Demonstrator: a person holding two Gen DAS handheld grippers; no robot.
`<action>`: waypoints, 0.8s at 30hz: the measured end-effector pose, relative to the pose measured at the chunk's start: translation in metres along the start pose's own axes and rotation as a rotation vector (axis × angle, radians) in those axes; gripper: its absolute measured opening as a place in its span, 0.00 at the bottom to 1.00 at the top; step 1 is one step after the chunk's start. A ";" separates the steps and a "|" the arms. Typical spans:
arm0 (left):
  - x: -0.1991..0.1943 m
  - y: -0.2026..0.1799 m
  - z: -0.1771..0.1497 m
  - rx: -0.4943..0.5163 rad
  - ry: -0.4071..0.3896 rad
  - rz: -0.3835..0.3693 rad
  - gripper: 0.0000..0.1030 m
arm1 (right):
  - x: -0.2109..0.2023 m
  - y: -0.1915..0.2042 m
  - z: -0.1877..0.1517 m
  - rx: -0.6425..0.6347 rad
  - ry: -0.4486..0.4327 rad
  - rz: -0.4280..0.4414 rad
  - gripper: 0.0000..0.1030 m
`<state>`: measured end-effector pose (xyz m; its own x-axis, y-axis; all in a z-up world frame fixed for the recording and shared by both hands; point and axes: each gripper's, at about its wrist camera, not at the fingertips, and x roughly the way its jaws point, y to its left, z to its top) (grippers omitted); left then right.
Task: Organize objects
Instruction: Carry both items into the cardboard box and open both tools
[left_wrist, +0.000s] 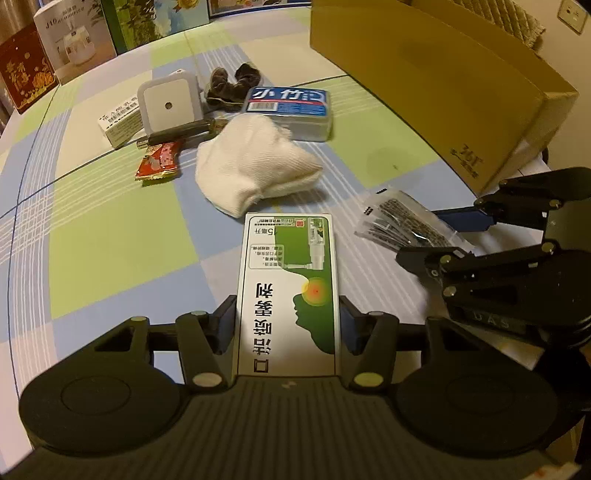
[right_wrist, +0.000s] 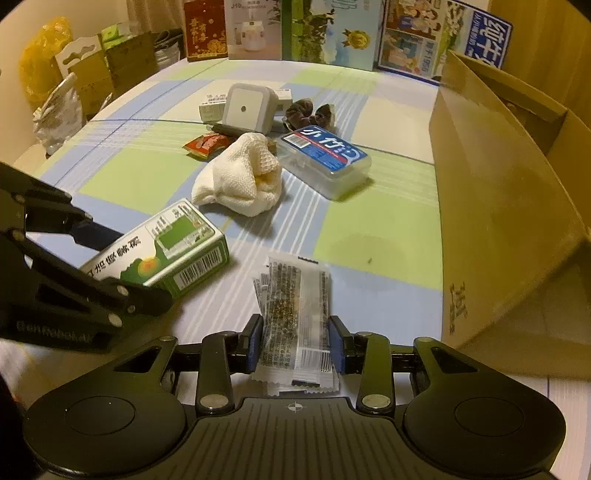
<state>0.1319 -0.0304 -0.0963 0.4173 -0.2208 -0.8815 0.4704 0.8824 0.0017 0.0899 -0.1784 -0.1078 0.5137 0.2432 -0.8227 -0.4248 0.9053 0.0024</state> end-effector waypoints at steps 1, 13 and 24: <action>-0.002 -0.002 -0.002 -0.004 -0.003 -0.001 0.49 | -0.003 0.000 -0.002 0.008 -0.001 -0.002 0.33; -0.081 -0.027 0.013 -0.047 -0.157 -0.028 0.49 | -0.105 -0.012 0.006 0.062 -0.177 -0.059 0.32; -0.136 -0.100 0.108 0.039 -0.337 -0.123 0.49 | -0.197 -0.112 0.040 0.241 -0.358 -0.201 0.33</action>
<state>0.1123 -0.1335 0.0740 0.5860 -0.4546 -0.6708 0.5596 0.8257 -0.0707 0.0663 -0.3139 0.0764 0.8108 0.1210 -0.5726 -0.1273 0.9914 0.0293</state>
